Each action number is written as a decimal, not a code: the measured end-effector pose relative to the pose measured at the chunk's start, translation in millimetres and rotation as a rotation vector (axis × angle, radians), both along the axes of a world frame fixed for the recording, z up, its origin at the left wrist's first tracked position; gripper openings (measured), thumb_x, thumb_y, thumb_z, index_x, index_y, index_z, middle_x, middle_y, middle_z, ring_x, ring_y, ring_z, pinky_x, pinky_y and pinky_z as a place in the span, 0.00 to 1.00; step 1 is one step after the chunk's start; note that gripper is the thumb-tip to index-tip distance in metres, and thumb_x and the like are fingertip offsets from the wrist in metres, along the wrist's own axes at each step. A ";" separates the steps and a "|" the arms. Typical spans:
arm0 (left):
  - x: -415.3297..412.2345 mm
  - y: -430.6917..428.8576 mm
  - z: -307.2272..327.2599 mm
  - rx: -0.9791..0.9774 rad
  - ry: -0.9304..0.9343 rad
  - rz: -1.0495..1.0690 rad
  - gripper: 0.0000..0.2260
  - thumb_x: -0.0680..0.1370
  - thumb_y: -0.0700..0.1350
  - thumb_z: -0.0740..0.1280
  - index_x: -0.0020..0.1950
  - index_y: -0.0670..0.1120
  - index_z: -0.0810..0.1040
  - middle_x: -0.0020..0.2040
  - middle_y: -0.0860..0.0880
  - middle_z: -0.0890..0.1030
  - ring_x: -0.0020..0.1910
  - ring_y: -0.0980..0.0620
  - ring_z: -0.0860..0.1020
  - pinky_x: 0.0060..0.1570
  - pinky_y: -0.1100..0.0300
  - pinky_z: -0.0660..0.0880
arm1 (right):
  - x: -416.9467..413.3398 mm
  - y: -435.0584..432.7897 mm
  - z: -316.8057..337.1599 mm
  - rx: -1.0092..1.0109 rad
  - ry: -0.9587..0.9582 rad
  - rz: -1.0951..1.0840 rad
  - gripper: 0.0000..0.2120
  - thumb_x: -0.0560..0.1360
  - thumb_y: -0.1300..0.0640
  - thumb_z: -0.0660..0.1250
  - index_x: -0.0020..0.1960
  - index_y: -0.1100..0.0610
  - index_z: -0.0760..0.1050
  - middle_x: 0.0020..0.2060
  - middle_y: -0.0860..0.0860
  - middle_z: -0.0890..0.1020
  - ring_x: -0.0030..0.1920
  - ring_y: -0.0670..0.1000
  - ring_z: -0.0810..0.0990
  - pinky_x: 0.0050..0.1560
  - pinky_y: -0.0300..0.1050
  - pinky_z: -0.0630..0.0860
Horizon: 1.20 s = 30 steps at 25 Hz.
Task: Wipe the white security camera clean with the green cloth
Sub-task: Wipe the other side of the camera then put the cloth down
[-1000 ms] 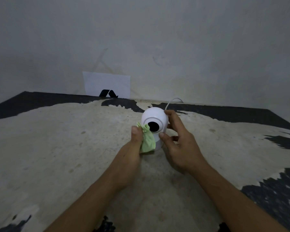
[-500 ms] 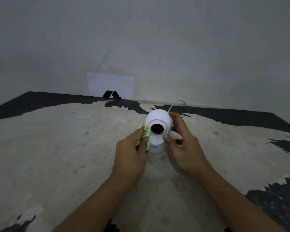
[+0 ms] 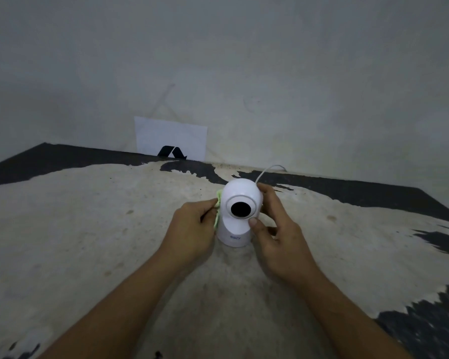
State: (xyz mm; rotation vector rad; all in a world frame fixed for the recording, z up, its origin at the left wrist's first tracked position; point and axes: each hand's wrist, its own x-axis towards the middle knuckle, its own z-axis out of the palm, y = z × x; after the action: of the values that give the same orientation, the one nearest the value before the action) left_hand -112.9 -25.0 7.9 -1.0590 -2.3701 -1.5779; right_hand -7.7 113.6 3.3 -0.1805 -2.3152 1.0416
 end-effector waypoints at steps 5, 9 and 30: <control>-6.2 7.6 32.6 0.062 0.101 -0.044 0.16 0.79 0.39 0.59 0.65 0.50 0.74 0.57 0.61 0.73 0.55 0.64 0.72 0.50 0.85 0.63 | -1.1 -1.1 0.2 -0.060 -0.019 0.048 0.26 0.80 0.56 0.60 0.72 0.40 0.55 0.65 0.34 0.70 0.53 0.25 0.71 0.49 0.27 0.73; -10.6 0.9 15.1 -0.093 0.126 -0.035 0.15 0.80 0.39 0.58 0.63 0.50 0.76 0.49 0.51 0.83 0.38 0.61 0.75 0.41 0.72 0.71 | -1.9 -3.1 -1.1 -0.067 -0.027 0.041 0.27 0.80 0.56 0.59 0.71 0.36 0.51 0.59 0.24 0.64 0.51 0.22 0.69 0.47 0.18 0.68; 24.9 -1.2 10.6 0.097 0.240 0.051 0.19 0.78 0.38 0.62 0.68 0.48 0.68 0.38 0.57 0.79 0.36 0.71 0.75 0.40 0.82 0.68 | -3.2 -2.9 -3.5 -0.040 -0.011 0.014 0.27 0.80 0.55 0.58 0.70 0.35 0.50 0.67 0.36 0.66 0.60 0.27 0.66 0.55 0.18 0.64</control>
State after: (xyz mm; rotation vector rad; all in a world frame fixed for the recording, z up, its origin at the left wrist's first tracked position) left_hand -88.0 -26.2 18.5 -1.0903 -2.1251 -1.4423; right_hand -11.0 110.7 -0.2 -0.1872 -2.3101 1.0967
